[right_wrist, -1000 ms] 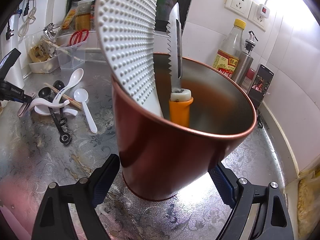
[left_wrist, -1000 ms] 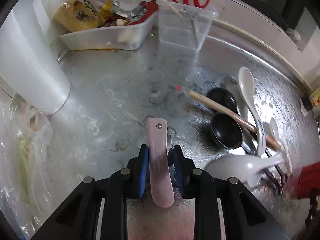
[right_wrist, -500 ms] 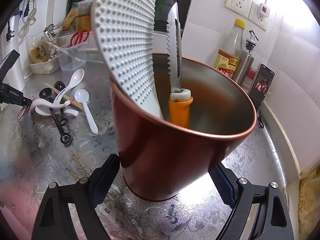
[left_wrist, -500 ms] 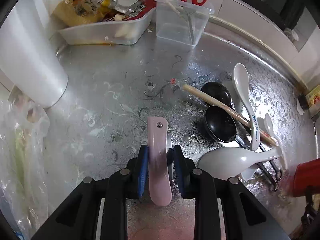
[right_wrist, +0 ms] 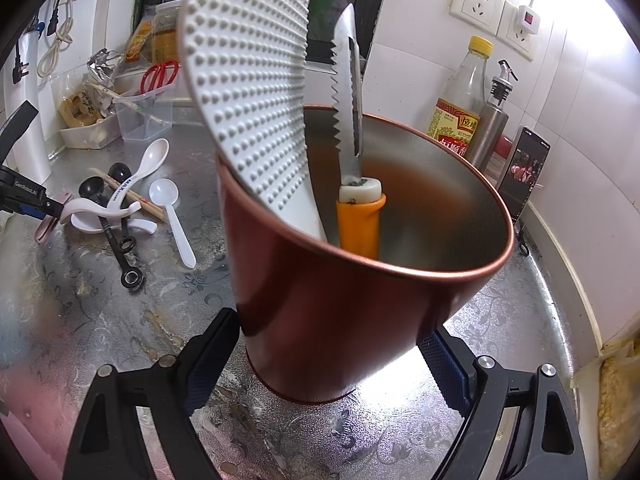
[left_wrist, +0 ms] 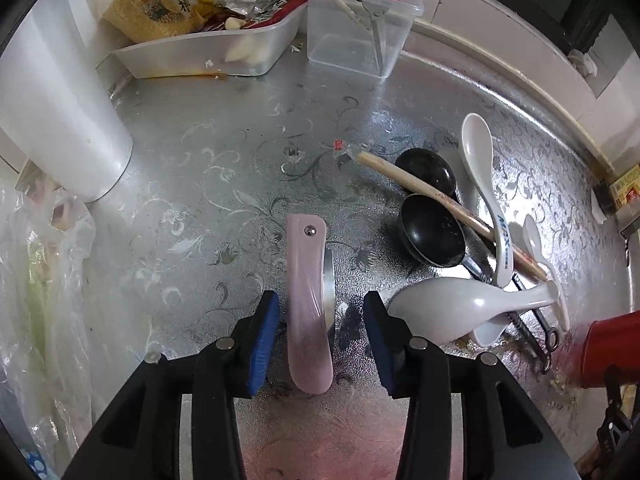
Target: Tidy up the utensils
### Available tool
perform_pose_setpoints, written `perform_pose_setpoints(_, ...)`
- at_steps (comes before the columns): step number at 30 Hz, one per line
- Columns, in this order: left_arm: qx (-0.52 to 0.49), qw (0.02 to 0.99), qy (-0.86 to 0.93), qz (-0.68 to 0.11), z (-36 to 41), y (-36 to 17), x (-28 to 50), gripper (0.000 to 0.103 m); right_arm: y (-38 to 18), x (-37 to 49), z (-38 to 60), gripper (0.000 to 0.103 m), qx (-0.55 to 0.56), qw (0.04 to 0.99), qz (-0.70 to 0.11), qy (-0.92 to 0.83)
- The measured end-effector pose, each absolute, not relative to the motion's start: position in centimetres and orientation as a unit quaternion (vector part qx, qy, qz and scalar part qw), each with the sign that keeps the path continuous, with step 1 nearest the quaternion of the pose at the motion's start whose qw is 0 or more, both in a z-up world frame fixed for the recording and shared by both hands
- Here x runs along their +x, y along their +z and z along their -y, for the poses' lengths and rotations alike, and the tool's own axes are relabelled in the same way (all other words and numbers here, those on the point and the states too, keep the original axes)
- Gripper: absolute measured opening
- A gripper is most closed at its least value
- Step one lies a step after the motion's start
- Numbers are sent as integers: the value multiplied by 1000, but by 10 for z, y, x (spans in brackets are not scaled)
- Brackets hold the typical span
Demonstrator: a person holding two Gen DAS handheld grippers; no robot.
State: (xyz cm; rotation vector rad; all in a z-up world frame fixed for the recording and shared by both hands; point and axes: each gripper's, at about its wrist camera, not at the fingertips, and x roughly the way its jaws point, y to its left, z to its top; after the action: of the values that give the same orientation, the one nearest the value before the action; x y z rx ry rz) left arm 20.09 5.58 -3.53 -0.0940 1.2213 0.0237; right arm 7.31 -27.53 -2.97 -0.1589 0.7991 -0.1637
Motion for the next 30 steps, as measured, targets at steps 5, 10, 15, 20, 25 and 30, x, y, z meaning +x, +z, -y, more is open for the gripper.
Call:
perform_pose_setpoints(5,-12,814,16,-580,-46,-36,199,45,-30,74,276,91,-76,915,-388,-79)
perform_pose_setpoints(10,11,811,14,-585,-37,-38,195,46,-30,74,276,91,-76,915,-388,-79)
perform_pose_setpoints(15,11,809,16,-587,-37,-38,189,50,-30,74,276,91,-76,915,-388,-79)
perform_pose_setpoints(20,6,808,22,-588,-47,-38,183,50,-30,74,276,91,-75,915,-388,-79)
perform_pose_setpoints(25,-3,808,34,-588,-58,-38,178,50,-30,74,276,91,-75,915,-388,-78)
perform_pose_setpoints(30,-11,808,42,-588,-72,-41,178,50,-30,75,275,91,-75,915,-388,-78)
